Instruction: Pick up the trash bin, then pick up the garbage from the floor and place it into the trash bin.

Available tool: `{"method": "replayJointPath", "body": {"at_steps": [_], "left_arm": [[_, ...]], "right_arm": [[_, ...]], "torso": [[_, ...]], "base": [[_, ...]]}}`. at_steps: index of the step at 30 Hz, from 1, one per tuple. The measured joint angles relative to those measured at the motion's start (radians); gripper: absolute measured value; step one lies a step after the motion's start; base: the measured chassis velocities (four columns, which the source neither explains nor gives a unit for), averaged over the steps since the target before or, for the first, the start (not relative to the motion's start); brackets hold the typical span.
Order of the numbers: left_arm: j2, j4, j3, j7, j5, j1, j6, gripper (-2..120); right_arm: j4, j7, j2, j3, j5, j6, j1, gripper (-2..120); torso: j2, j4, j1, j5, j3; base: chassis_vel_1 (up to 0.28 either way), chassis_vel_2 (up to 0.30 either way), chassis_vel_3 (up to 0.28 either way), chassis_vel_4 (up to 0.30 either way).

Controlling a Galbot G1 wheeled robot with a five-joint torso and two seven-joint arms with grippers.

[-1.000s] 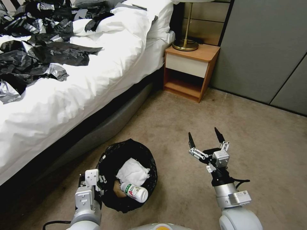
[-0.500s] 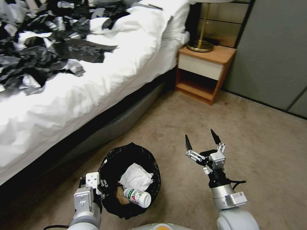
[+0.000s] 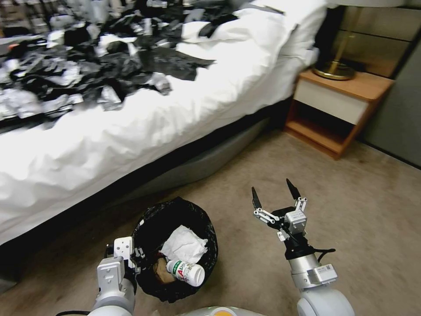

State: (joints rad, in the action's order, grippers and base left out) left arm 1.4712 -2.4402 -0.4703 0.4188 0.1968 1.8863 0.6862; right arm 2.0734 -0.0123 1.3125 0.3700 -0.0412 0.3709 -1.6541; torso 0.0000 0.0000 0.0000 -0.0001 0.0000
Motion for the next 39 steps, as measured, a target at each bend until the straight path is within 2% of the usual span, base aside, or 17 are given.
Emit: {"method": "replayJointPath", "body": {"at_steps": [20,39], "left_arm": [[-0.001,-0.006,-0.032,0.002,0.022,0.028,0.014,0],[-0.002,-0.019,-0.040,-0.002,0.024,0.041,0.013,0]], "right_arm": [[-0.033,0.030,-0.026,-0.072,0.010,-0.020,0.012,100],[-0.030,0.033,-0.041,-0.080,0.011,-0.027,0.013,100]], "torso": [[0.000,0.0000,0.000,0.0000,0.000],[0.000,0.0000,0.000,0.0001,0.000]], "base": [[0.123,0.120,0.129,0.124],[0.125,0.129,0.122,0.121]]}}
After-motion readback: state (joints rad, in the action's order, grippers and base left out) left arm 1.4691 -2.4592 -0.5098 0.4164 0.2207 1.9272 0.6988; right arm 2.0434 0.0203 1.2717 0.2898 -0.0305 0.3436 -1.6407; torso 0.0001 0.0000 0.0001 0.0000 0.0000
